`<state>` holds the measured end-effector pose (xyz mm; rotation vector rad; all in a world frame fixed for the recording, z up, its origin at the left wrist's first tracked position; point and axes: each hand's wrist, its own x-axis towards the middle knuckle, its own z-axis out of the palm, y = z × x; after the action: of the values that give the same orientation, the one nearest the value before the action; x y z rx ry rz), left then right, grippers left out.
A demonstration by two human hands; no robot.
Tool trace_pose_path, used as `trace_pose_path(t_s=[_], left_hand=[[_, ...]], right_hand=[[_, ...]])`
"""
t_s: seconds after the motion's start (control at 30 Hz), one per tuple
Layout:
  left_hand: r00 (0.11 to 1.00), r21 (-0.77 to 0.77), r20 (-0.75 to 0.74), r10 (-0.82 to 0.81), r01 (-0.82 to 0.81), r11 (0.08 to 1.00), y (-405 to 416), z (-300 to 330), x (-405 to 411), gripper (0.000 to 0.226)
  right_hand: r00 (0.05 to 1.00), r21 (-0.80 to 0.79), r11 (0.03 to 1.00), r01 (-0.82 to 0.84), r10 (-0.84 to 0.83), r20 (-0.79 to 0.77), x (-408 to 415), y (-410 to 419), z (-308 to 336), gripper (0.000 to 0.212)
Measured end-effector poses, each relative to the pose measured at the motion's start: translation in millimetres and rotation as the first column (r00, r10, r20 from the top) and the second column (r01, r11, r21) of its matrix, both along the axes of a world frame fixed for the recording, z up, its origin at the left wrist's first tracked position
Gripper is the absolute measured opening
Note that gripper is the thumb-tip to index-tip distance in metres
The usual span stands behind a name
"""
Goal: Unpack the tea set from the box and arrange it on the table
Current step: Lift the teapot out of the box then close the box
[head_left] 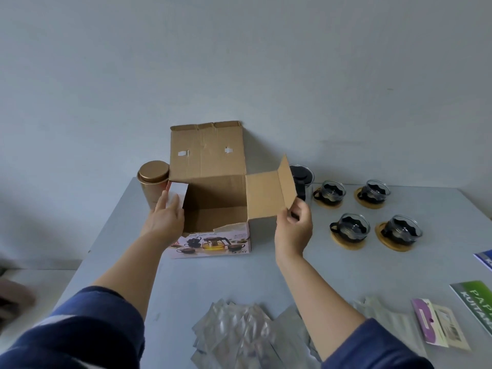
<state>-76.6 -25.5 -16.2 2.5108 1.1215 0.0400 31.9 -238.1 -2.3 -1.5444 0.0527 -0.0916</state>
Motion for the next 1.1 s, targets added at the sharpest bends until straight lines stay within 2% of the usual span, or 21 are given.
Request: trace_pose_path(t_s=[0.07, 0.1, 0.17, 0.2, 0.27, 0.37, 0.47, 0.5, 0.53, 0.6, 0.67, 0.7, 0.77, 0.83, 0.93, 1.03, 1.1], left_hand=[[1.000, 0.003, -0.006, -0.025, 0.026, 1.000, -4, 0, -1, 0.051], [0.999, 0.008, 0.000, -0.035, 0.035, 0.999, -6, -1, -2, 0.052], [0.999, 0.019, 0.022, -0.043, 0.042, 0.999, -9, -3, -3, 0.053], [0.998, 0.023, 0.039, -0.045, 0.044, 0.999, -9, -5, -4, 0.054], [0.996, 0.042, 0.075, -0.055, 0.052, 0.998, -8, -9, -5, 0.054], [0.989, 0.055, 0.133, -0.063, 0.056, 0.997, -6, -13, -7, 0.053], [0.979, 0.009, 0.200, -0.041, 0.040, 0.999, -10, -14, -9, 0.053], [0.975, 0.012, 0.221, -0.040, 0.039, 0.999, -11, -14, -9, 0.053], [0.971, 0.031, 0.234, -0.046, 0.040, 0.999, -12, -15, -9, 0.053], [0.969, 0.081, 0.237, -0.066, 0.047, 0.996, -10, -15, -8, 0.053], [0.974, 0.105, 0.217, -0.068, 0.046, 0.993, -7, -19, -7, 0.054], [0.974, 0.116, 0.215, -0.075, 0.051, 0.992, -5, -21, -6, 0.055], [0.968, 0.134, 0.235, -0.087, 0.056, 0.989, -2, -24, -3, 0.054], [0.965, 0.138, 0.249, -0.085, 0.052, 0.989, 3, -24, 1, 0.051], [0.966, 0.097, 0.250, -0.072, 0.049, 0.994, 13, -21, 13, 0.051], [0.968, 0.048, 0.231, -0.093, 0.084, 0.995, 25, -17, 27, 0.052], [0.964, 0.008, 0.246, -0.098, 0.099, 0.995, 35, -14, 39, 0.053]], right_hand=[[0.972, -0.095, 0.993, -0.065, 0.084, 0.217, 2, 4, 8, 0.026], [0.930, -0.179, 0.979, -0.094, 0.151, 0.337, 3, 8, 10, 0.025], [0.790, -0.376, 0.917, -0.136, 0.330, 0.518, 2, 19, 8, 0.025], [0.717, -0.474, 0.869, -0.144, 0.422, 0.555, 1, 26, 6, 0.024], [0.608, -0.634, 0.756, -0.164, 0.584, 0.539, -1, 38, -2, 0.018], [0.529, -0.755, 0.630, -0.179, 0.709, 0.467, -2, 50, -16, 0.010], [0.463, -0.810, 0.577, -0.105, 0.750, 0.473, 0, 52, -29, 0.025], [0.464, -0.797, 0.598, -0.082, 0.731, 0.500, 4, 53, -31, 0.029], [0.506, -0.771, 0.634, -0.062, 0.686, 0.523, 9, 56, -30, 0.030], [0.703, -0.700, 0.712, -0.055, 0.525, 0.479, 29, 71, -23, 0.030], [0.903, -0.632, 0.755, -0.175, 0.379, 0.203, 51, 90, -7, 0.037], [0.938, -0.541, 0.790, -0.289, 0.346, 0.005, 62, 100, 4, 0.045], [0.874, -0.223, 0.866, -0.449, 0.373, -0.312, 83, 116, 20, 0.060], [0.807, -0.064, 0.872, -0.484, 0.417, -0.418, 98, 126, 30, 0.065], [0.814, -0.065, 0.860, -0.506, 0.452, -0.365, 98, 132, 44, 0.063], [0.864, -0.143, 0.857, -0.494, 0.466, -0.193, 86, 126, 55, 0.059], [0.844, -0.222, 0.814, -0.536, 0.517, -0.143, 76, 117, 56, 0.072]])
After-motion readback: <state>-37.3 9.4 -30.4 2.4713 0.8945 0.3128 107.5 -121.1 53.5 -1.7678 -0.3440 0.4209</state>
